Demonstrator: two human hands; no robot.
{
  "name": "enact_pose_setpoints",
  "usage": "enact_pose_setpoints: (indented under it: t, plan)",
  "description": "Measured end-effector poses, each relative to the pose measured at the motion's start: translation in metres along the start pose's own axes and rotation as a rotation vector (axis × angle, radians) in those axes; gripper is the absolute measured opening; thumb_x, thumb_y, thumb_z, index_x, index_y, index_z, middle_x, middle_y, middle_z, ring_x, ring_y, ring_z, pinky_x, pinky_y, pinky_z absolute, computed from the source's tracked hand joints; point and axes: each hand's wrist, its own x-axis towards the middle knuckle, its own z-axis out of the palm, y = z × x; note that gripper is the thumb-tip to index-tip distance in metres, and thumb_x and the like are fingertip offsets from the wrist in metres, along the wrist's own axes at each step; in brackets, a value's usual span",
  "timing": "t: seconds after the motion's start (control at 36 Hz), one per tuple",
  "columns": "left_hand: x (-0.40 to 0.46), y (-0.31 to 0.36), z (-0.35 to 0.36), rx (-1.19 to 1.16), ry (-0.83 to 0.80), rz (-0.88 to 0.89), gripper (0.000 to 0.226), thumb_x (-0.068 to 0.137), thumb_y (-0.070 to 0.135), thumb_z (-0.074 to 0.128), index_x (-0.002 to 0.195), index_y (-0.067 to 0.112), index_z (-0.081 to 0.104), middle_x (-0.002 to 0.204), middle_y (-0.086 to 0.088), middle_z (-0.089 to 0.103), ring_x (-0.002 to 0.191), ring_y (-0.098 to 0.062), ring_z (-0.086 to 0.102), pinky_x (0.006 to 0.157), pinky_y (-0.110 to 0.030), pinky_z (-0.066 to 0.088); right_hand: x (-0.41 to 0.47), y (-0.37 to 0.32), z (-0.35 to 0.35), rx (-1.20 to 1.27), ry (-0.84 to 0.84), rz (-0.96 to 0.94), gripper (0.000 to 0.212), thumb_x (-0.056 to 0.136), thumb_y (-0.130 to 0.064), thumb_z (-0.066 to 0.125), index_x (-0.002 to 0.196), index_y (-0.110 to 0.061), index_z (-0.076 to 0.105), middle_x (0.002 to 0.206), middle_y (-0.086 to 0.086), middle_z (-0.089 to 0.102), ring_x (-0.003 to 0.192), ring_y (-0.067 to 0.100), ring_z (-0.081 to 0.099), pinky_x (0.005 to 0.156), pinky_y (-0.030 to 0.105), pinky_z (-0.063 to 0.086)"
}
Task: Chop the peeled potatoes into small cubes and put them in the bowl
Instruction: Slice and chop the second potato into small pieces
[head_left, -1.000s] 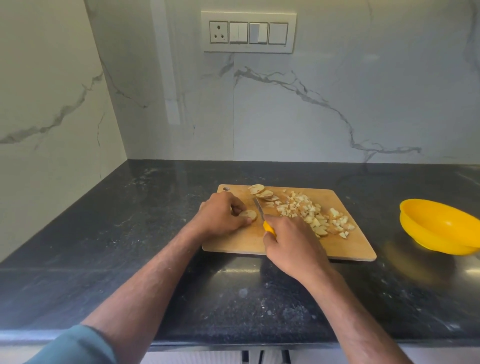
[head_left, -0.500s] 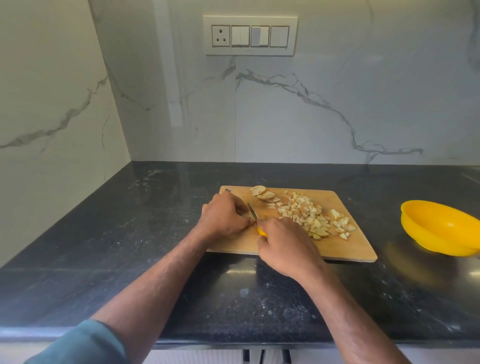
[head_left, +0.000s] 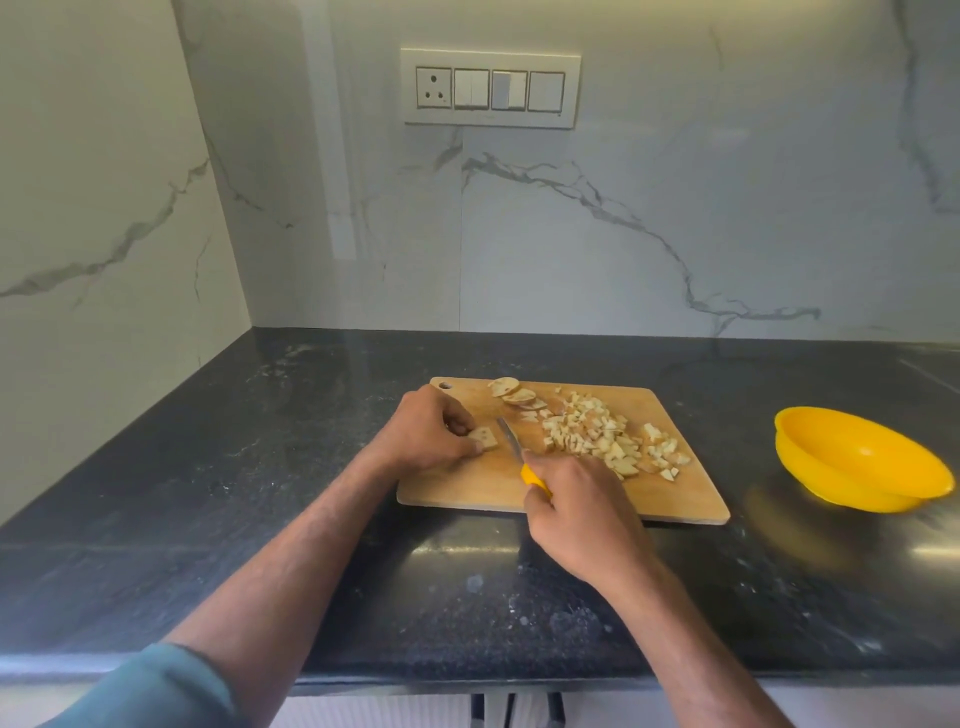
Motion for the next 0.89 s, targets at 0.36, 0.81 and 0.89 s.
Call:
enact_pose_setpoints:
  t: [0.36,0.81,0.89]
  plan:
    - [-0.001,0.001,0.003,0.01,0.05,0.035,0.02,0.075,0.026,0.087,0.09,0.014,0.082,0.082,0.004,0.075,0.082,-0.005,0.067,0.079,-0.028,0.058,0.026,-0.021,0.009,-0.08,-0.023,0.02,0.033,0.096,-0.018,0.05,0.125,-0.014,0.067,0.096,0.003,0.074,0.065,0.013,0.059,0.055,0.02,0.046]
    - [0.0,0.004,0.007,0.024,0.068,-0.002,0.027,0.078,0.025,0.086,0.101,0.013,0.081,0.096,0.003,0.075,0.087,-0.005,0.065,0.084,-0.023,0.058,0.012,-0.021,0.009,-0.098,-0.081,0.005,0.024,0.092,-0.01,0.049,0.103,-0.011,0.07,0.073,-0.002,0.064,0.056,0.006,0.048,0.052,0.02,0.033]
    - [-0.001,0.003,0.008,0.014,0.059,-0.01,0.029,0.08,0.026,0.086,0.105,0.012,0.08,0.098,0.003,0.075,0.086,-0.004,0.065,0.078,-0.017,0.054,0.001,-0.02,0.004,-0.06,-0.072,-0.004,0.032,0.096,-0.011,0.051,0.122,-0.014,0.067,0.096,-0.002,0.068,0.062,0.002,0.047,0.049,0.01,0.025]
